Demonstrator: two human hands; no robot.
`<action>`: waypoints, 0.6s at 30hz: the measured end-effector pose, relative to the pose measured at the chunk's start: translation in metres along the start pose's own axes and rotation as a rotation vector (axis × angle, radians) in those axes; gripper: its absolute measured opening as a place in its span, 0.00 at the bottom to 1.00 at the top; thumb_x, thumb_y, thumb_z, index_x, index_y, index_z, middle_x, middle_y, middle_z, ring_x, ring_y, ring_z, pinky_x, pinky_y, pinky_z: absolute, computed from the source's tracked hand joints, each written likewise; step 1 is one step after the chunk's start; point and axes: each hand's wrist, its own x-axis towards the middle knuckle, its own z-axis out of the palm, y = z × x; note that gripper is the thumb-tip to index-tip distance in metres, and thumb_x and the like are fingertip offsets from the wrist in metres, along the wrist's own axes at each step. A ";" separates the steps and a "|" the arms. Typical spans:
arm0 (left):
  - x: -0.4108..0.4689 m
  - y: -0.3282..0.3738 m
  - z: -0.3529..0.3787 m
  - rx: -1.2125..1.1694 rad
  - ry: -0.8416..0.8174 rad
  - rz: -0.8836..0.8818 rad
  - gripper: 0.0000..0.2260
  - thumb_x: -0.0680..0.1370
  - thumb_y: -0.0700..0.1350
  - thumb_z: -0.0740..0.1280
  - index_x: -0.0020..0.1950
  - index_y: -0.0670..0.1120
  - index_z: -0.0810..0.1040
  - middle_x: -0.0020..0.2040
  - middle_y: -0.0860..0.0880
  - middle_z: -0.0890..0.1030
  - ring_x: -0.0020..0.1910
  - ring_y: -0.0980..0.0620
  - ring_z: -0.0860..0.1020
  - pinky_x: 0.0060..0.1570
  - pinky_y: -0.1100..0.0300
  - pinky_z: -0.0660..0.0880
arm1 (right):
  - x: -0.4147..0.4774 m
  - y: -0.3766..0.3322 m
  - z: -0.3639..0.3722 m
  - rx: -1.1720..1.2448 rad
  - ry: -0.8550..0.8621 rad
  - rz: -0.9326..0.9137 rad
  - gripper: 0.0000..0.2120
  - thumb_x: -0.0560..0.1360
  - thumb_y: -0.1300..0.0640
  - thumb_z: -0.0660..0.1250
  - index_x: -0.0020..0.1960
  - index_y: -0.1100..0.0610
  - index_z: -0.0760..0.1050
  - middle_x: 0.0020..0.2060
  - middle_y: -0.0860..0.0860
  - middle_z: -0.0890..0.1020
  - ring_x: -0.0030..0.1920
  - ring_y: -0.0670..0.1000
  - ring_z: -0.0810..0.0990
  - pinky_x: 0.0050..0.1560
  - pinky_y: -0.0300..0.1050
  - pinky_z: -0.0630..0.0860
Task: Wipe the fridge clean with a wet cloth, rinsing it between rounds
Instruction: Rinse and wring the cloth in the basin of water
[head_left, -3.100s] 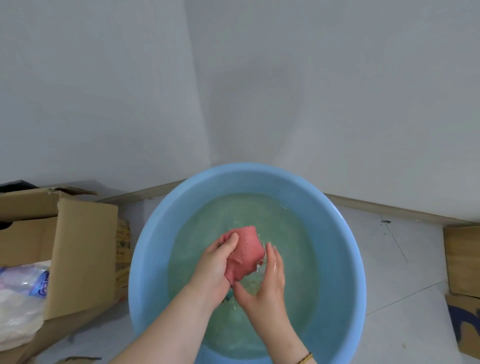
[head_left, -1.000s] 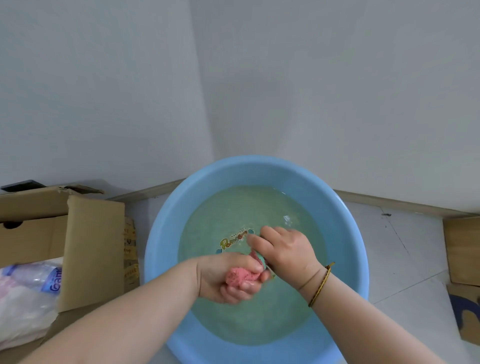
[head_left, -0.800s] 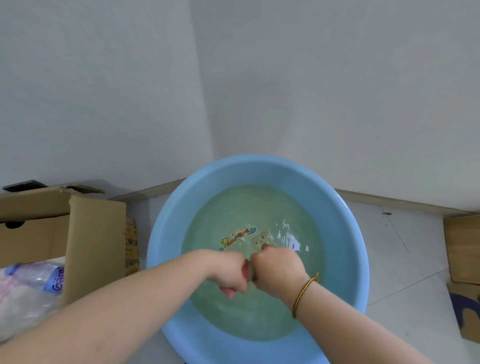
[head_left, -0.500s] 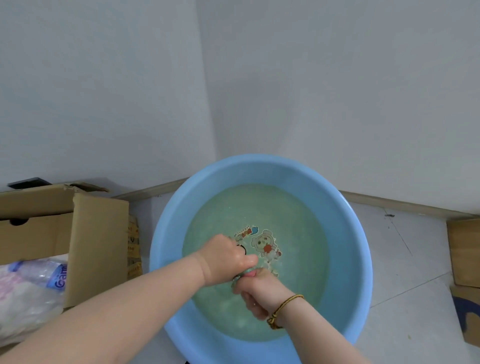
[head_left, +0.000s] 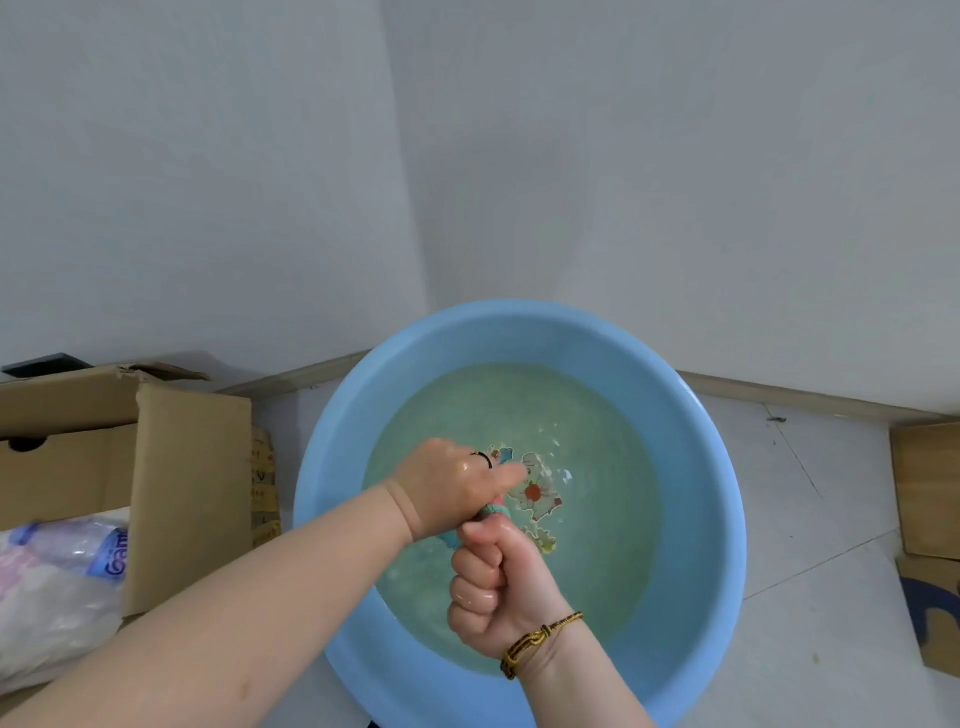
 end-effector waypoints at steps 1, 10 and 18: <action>0.001 -0.001 0.001 0.032 -0.018 -0.017 0.08 0.66 0.48 0.56 0.41 0.52 0.72 0.17 0.52 0.71 0.15 0.56 0.69 0.15 0.69 0.56 | 0.002 -0.001 -0.002 -0.046 0.025 0.008 0.19 0.61 0.60 0.65 0.17 0.54 0.59 0.15 0.46 0.53 0.20 0.47 0.46 0.23 0.28 0.47; -0.014 0.009 -0.028 -0.488 -0.478 -0.903 0.20 0.76 0.46 0.64 0.68 0.49 0.67 0.59 0.50 0.74 0.58 0.50 0.74 0.50 0.64 0.68 | 0.000 -0.009 -0.019 -0.701 0.519 -0.164 0.18 0.72 0.65 0.62 0.27 0.55 0.59 0.22 0.49 0.62 0.23 0.47 0.58 0.19 0.33 0.55; 0.009 0.042 -0.082 -1.544 0.015 -1.252 0.05 0.77 0.41 0.62 0.49 0.45 0.77 0.41 0.51 0.81 0.36 0.59 0.80 0.39 0.67 0.76 | -0.034 -0.015 0.010 -0.994 0.474 -0.450 0.14 0.69 0.59 0.65 0.42 0.43 0.64 0.33 0.42 0.73 0.34 0.42 0.71 0.35 0.30 0.67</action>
